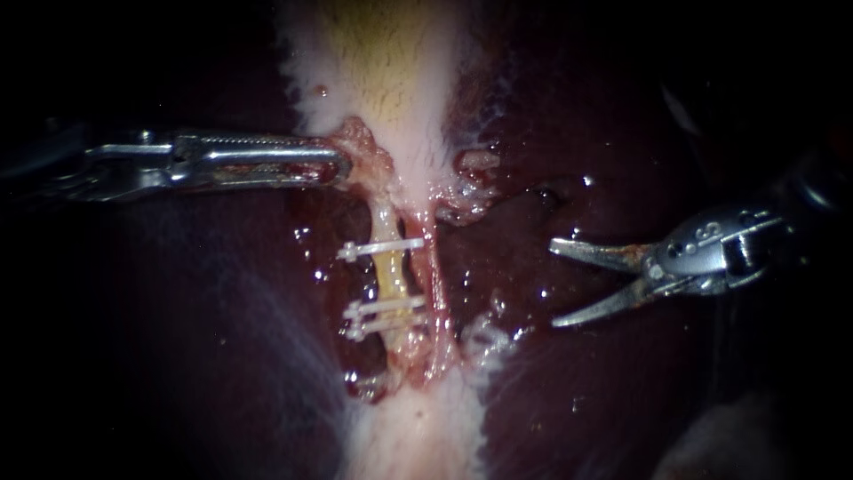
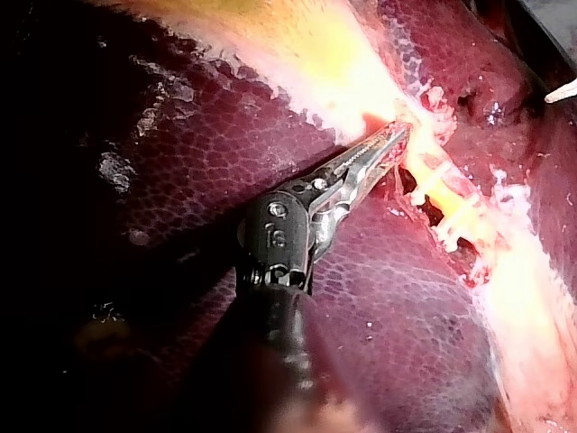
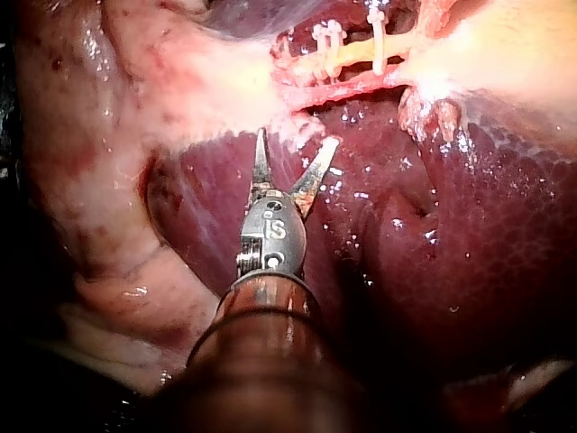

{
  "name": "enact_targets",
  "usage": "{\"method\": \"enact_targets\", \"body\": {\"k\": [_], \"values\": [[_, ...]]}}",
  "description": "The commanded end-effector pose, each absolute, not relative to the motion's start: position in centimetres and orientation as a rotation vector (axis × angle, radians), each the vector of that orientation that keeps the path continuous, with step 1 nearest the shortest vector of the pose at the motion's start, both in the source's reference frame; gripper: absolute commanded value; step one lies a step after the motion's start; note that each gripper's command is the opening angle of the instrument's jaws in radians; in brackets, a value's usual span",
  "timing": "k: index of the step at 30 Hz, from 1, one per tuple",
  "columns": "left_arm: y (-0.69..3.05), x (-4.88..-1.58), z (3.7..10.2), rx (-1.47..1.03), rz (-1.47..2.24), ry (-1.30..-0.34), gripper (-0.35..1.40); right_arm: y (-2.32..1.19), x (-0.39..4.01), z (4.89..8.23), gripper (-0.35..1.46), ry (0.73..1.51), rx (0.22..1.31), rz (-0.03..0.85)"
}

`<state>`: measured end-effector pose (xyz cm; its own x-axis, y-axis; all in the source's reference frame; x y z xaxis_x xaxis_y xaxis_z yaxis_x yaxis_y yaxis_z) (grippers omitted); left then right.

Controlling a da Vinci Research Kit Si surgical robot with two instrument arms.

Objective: Go to the cutting position left tube

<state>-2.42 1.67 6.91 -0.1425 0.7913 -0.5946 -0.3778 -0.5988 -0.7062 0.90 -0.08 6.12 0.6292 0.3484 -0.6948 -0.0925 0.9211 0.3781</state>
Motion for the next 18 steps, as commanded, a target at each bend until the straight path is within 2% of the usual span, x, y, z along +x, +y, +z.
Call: {"method": "enact_targets", "body": {"k": [1, 6, 12, 18], "values": [[1.66, -2.39, 6.87, -1.311, 1.843, -0.507, -0.35, -0.08, 0.90, 6.12, 1.45, 0.856, 0.322, 0.258], [1.71, -2.19, 6.62, -1.312, 1.840, -0.529, -0.35, -0.08, 0.90, 6.12, 1.45, 0.857, 0.325, 0.257], [1.82, -1.89, 6.21, -1.317, 1.804, -0.510, -0.35, -0.08, 0.90, 6.12, 1.45, 0.858, 0.328, 0.256], [1.83, -1.81, 6.10, -1.325, 1.803, -0.496, -0.35, -0.08, 0.91, 6.13, 1.45, 0.859, 0.333, 0.254]]}}
